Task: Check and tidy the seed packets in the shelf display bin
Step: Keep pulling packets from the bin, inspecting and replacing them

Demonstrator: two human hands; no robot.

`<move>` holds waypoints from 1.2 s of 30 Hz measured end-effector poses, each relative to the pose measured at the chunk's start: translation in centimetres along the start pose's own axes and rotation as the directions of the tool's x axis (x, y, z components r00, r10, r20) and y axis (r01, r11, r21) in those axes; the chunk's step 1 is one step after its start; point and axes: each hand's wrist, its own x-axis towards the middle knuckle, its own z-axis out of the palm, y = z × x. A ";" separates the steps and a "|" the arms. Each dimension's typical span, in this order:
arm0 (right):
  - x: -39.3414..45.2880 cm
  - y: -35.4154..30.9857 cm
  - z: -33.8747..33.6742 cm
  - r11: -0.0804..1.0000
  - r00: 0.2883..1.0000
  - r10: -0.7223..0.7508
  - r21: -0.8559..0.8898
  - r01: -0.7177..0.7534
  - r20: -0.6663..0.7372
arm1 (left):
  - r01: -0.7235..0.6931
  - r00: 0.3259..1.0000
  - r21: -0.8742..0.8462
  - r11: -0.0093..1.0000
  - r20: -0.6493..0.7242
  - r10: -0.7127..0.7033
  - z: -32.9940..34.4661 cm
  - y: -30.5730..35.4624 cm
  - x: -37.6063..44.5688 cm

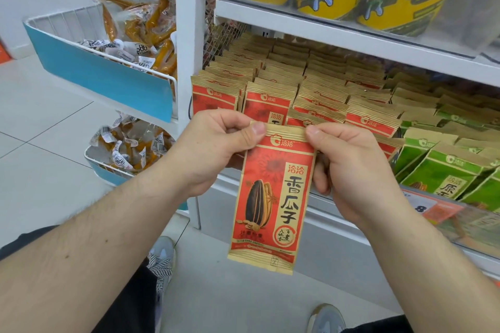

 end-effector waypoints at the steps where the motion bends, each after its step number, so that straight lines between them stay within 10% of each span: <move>1: 0.0 0.0 0.0 1.000 1.000 -0.002 -0.002 0.002 0.003 | 0.004 1.000 -0.004 1.000 -0.001 -0.004 0.0 0.0 0.0; 10: 0.4 0.0 -0.8 0.998 0.999 0.006 0.062 -0.004 -0.045 | 0.156 0.967 0.113 0.981 0.186 -0.175 -0.2 -0.2 -0.5; 18: 0.2 0.2 -1.2 0.979 0.969 0.108 -0.194 -0.064 0.224 | 0.138 0.990 -0.121 0.983 0.005 -0.139 -0.3 0.4 -0.1; 24: 0.5 0.4 -1.2 1.000 0.983 0.010 -0.017 -0.007 0.184 | 0.188 0.975 -0.149 0.971 0.147 -0.166 -0.3 0.8 -0.7; 36: 0.9 0.6 -2.7 0.997 0.809 0.041 -0.081 0.008 0.587 | 0.083 0.993 -0.215 0.973 0.100 -0.062 -0.9 0.7 -0.4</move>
